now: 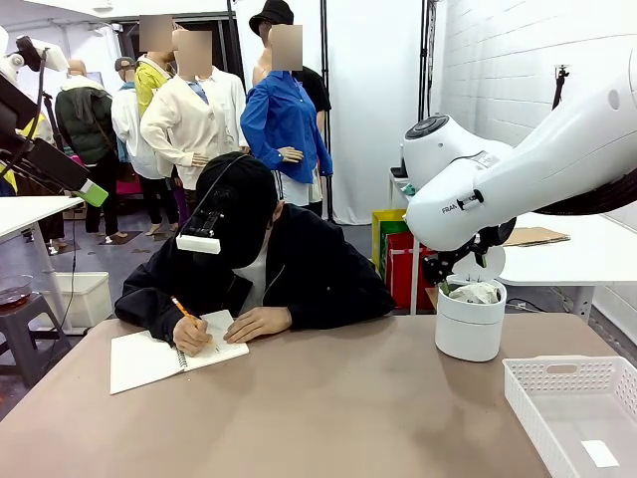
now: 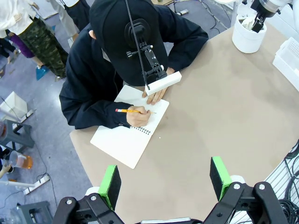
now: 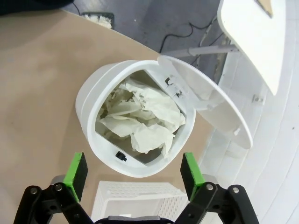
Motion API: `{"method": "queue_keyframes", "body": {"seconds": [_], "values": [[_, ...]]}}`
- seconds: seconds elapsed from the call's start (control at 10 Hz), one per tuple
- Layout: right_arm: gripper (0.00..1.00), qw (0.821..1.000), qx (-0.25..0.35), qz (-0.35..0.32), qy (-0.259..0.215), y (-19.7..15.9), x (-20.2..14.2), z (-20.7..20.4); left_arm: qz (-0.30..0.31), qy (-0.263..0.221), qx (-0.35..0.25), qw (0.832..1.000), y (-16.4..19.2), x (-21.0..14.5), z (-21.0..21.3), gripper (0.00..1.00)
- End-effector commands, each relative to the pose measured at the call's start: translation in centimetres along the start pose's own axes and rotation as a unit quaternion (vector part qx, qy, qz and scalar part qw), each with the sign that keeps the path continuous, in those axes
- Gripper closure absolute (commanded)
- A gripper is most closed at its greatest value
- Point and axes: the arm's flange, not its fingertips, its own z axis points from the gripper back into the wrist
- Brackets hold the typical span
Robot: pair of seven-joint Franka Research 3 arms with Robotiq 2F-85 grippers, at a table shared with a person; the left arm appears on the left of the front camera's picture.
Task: Sort the paper based on its condition.
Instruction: If a person hands you a paper, place it in the Organizing basket , and if it's crumpled, put it in the Trash can.
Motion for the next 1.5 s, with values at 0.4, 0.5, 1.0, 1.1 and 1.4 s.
{"method": "queue_keyframes", "body": {"seconds": [0.4,0.5,1.0,1.1,1.4], "values": [[0.00,0.987,0.140,0.028,-0.068,3.6,-1.7,3.1,0.001,0.000,0.000,1.000,0.1,0.0,0.0,0.00],[0.00,0.997,0.063,-0.003,-0.053,2.4,-0.2,2.7,0.001,0.000,0.000,1.000,0.1,0.0,0.0,0.00],[0.00,0.997,0.063,-0.003,-0.053,2.4,-0.2,2.7,0.001,0.000,0.000,1.000,0.1,0.0,0.0,0.00],[0.00,0.997,0.063,-0.003,-0.053,2.4,-0.2,2.7,0.001,0.000,0.000,1.000,0.1,0.0,0.0,0.00],[0.00,0.997,0.063,-0.003,-0.053,2.4,-0.2,2.7,0.001,0.000,0.000,1.000,0.1,0.0,0.0,0.00]]}}
